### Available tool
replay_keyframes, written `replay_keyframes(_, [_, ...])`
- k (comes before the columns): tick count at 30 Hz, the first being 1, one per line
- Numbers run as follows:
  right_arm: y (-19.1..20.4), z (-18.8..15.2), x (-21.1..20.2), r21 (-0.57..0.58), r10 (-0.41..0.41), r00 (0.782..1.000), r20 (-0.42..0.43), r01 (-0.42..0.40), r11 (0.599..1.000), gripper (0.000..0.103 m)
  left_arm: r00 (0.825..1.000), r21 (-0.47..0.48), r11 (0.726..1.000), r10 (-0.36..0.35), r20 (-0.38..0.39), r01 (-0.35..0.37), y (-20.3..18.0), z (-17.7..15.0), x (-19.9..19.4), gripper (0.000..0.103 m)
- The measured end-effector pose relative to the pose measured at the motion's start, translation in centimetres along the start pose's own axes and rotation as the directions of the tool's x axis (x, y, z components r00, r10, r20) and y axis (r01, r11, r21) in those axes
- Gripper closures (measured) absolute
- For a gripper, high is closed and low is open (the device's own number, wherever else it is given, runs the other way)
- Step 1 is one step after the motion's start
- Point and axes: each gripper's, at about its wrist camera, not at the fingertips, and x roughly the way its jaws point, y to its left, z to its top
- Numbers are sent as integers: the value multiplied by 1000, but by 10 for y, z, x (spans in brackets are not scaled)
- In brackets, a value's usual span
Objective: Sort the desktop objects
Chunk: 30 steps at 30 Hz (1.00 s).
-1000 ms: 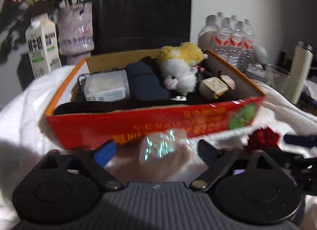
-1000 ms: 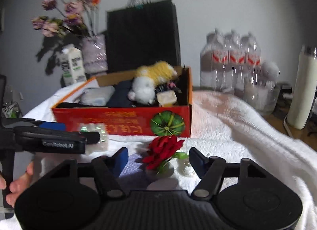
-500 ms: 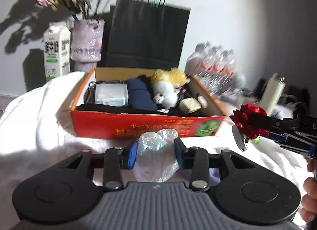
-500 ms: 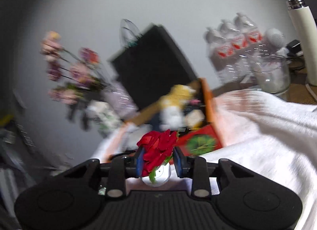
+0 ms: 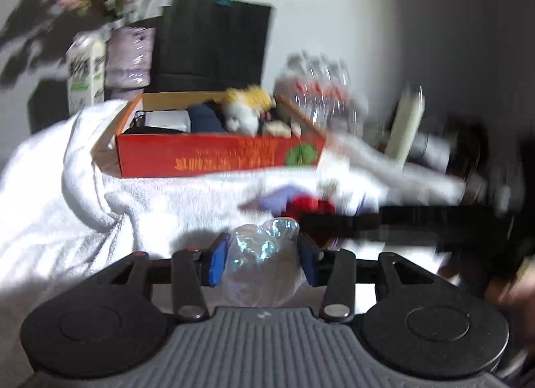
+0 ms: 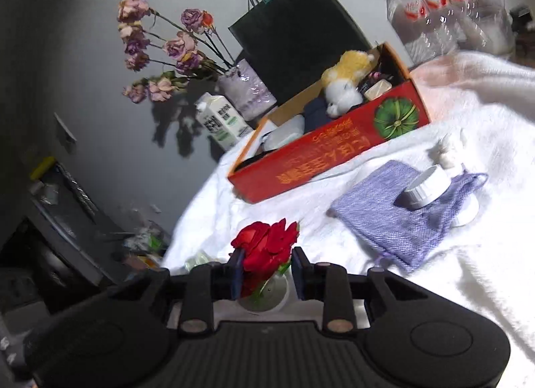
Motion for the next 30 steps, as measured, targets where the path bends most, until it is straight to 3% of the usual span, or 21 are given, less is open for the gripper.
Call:
replay_keyframes(2, [-7,-2,-1,51,-8,1000,5,8,999,75,999,84,996,17,-44,-13,-11,-12,13,40])
replay_keyframes(4, [-6,-6,-3,40,-50,999,17,50,998,75,990,118,986,123,-70,-114,-18,-21,25,6])
replay_keyframes(6, [-6,-8,-3,47,-33,999,20,32,998,75,991,128,983,134,-17,-131,-23,-23,20,4])
replay_keyframes(9, [1,-9,-6,24,-23,999,23,22,999,75,996,148,988,20,82,-32,-32,-19,3,4])
replay_keyframes(11, [4,-7,-7,24,-4,1000,21,3,1000,75,992,184,983,1,124,-24,-40,-16,4,10])
replay_keyframes(12, [7,-6,-7,21,6,1000,20,-6,1000,75,993,198,980,12,121,-36,-42,-14,8,26])
replay_keyframes(13, [9,-5,-8,20,14,1000,18,-15,1000,75,994,207,977,24,104,-46,-44,-12,14,49])
replay_keyframes(14, [10,-5,-9,22,19,1000,13,-19,1000,75,997,206,978,31,77,-47,-44,-10,21,64])
replay_keyframes(18, [12,-5,-14,12,-11,1000,21,11,1000,75,998,196,981,-10,70,-4,-42,-9,25,69])
replay_keyframes(19, [13,-5,-16,6,-31,999,32,31,1000,75,998,208,978,-15,54,3,-43,-10,25,86])
replay_keyframes(21, [22,-8,-24,-63,-132,985,109,139,988,76,1000,216,976,3,7,-4,-44,-14,30,93])
replay_keyframes(22, [33,-10,-28,-136,-207,964,168,230,964,76,1000,208,978,20,3,-20,-42,-16,30,93])
replay_keyframes(23, [41,-10,-32,-180,-233,951,204,270,946,76,1000,187,982,30,9,-31,-38,-16,29,93])
replay_keyframes(26, [48,-7,-42,-210,-218,950,223,265,941,76,1000,50,999,6,22,-7,-15,-9,20,93])
replay_keyframes(30, [46,-10,-51,-227,-264,939,219,313,922,75,997,-90,995,39,61,-33,10,5,-6,93])
